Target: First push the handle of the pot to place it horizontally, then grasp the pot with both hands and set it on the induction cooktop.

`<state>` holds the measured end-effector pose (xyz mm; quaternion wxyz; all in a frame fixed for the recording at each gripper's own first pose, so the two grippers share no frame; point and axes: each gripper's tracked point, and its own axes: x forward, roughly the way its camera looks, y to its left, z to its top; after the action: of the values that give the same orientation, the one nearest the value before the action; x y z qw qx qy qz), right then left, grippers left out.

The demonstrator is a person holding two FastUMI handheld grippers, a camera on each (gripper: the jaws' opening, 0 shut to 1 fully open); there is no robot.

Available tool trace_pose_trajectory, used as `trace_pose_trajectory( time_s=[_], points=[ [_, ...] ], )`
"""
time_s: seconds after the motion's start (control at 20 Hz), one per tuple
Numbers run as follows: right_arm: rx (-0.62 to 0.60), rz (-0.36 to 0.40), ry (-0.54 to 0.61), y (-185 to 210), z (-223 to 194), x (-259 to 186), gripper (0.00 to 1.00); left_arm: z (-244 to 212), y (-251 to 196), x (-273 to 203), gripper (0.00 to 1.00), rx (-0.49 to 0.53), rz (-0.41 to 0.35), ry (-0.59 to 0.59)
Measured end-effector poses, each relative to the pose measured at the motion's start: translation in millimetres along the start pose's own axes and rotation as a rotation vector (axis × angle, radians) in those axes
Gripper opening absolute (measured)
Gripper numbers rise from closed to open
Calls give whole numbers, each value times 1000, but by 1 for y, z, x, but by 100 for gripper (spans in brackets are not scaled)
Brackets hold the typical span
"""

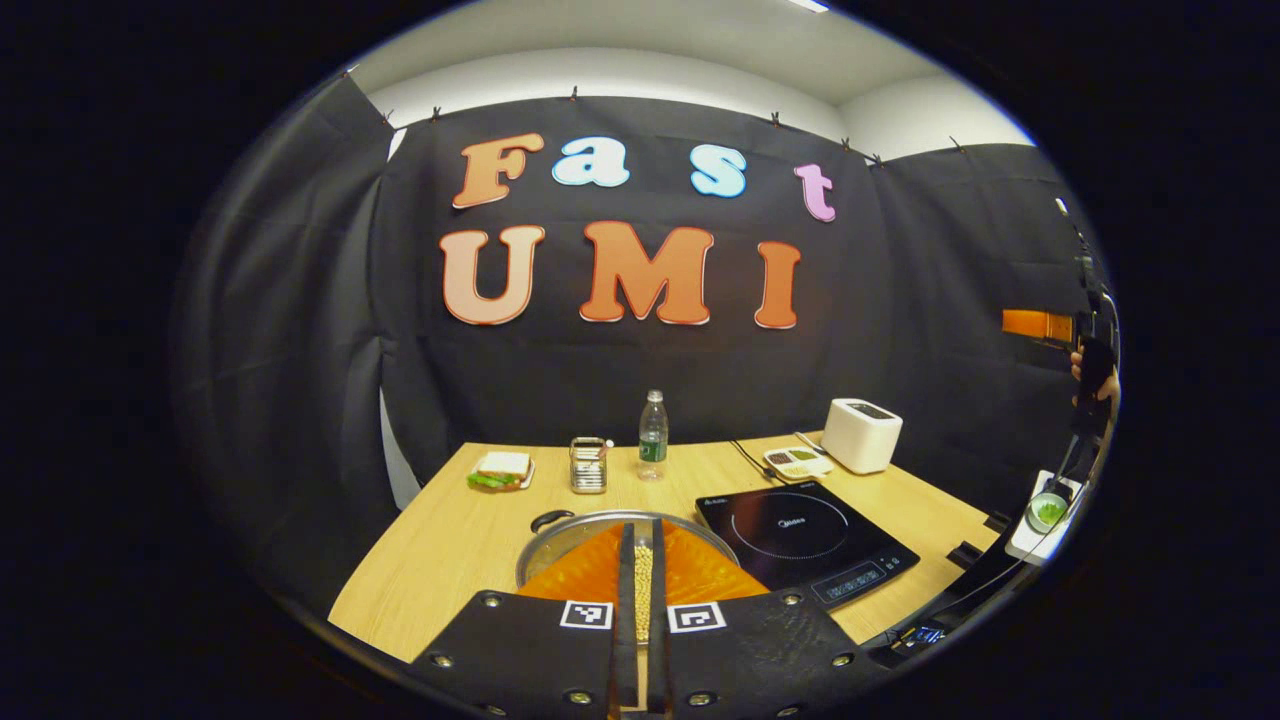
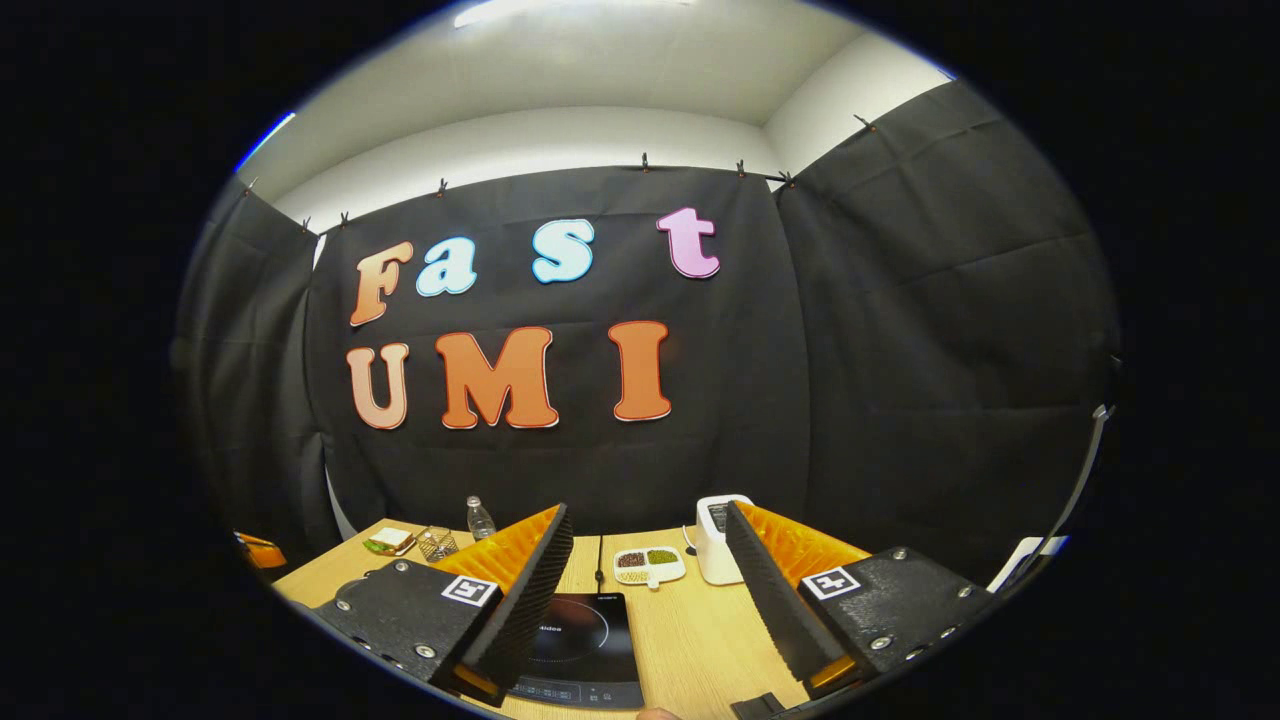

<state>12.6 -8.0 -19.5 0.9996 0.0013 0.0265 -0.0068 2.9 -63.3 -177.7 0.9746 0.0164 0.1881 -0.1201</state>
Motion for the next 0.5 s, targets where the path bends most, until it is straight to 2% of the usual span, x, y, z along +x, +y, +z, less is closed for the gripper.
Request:
trace_pose_trajectory(
  time_s=[0.5],
  points=[
    [8, 8, 34, 1, -10, 5, 95, -125, -34, 8, 5, -10, -94, 270]
  ],
)
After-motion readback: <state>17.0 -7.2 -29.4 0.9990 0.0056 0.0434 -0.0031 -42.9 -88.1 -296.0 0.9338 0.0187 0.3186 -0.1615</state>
